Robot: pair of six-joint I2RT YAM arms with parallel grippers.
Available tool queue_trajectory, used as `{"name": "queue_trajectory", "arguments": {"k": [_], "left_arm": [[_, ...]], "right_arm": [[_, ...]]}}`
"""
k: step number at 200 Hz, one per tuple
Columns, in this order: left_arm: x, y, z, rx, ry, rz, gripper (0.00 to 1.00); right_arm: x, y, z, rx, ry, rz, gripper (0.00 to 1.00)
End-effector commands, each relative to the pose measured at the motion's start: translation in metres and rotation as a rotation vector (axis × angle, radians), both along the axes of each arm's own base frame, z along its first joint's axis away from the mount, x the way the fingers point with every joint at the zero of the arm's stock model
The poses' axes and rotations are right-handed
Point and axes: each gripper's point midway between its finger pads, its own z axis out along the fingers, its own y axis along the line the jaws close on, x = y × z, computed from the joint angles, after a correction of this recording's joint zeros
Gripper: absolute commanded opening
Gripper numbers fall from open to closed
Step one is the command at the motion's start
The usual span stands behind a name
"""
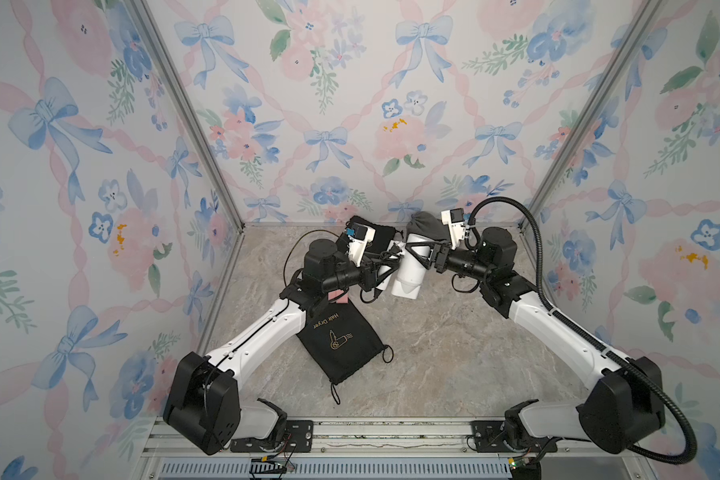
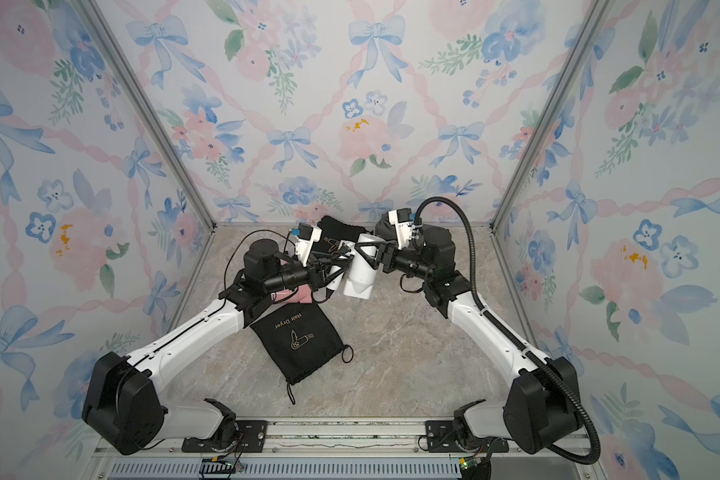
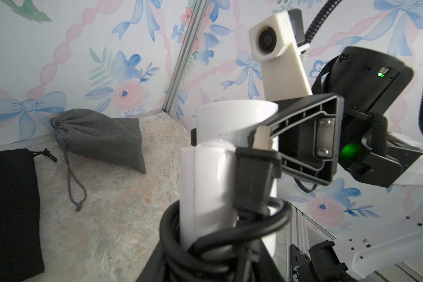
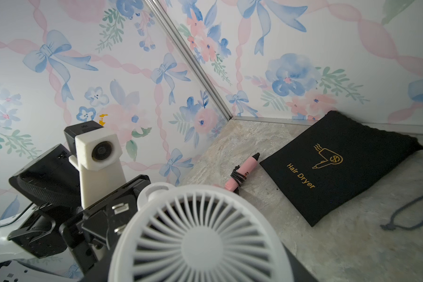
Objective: Pack away hair dryers
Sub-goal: Adjust the hair dryer, then adjust the drawstring bag at the center of the board.
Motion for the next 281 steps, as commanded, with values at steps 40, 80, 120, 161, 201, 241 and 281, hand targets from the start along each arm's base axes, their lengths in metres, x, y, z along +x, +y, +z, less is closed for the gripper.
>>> {"name": "queue_trajectory", "arguments": {"k": [40, 80, 120, 161, 201, 241, 281], "left_arm": [[0.025, 0.068, 0.01, -0.021, 0.018, 0.281, 0.19], [0.025, 0.056, 0.01, -0.016, 0.02, 0.274, 0.18], [0.027, 0.06, 0.017, -0.018, -0.001, 0.302, 0.18], [0.034, 0.085, 0.012, -0.011, 0.038, 0.389, 0.18], [0.039, 0.121, 0.015, -0.003, 0.062, 0.49, 0.18], [0.045, 0.165, 0.012, 0.013, 0.123, 0.627, 0.19], [0.043, 0.199, -0.009, -0.001, 0.205, 0.709, 0.2]], "right_arm": [[0.075, -0.063, 0.042, 0.189, -0.111, -0.288, 0.75], [0.081, -0.035, 0.048, 0.345, -0.063, -0.228, 0.72], [0.076, -0.037, 0.041, 0.255, -0.082, -0.274, 0.73], [0.049, -0.038, 0.008, -0.007, -0.137, -0.286, 0.73], [0.008, -0.026, -0.05, -0.288, -0.149, -0.234, 0.73], [-0.058, 0.012, -0.11, -0.563, -0.238, -0.062, 0.72], [-0.125, 0.06, -0.166, -0.72, -0.346, 0.158, 0.68]]}}
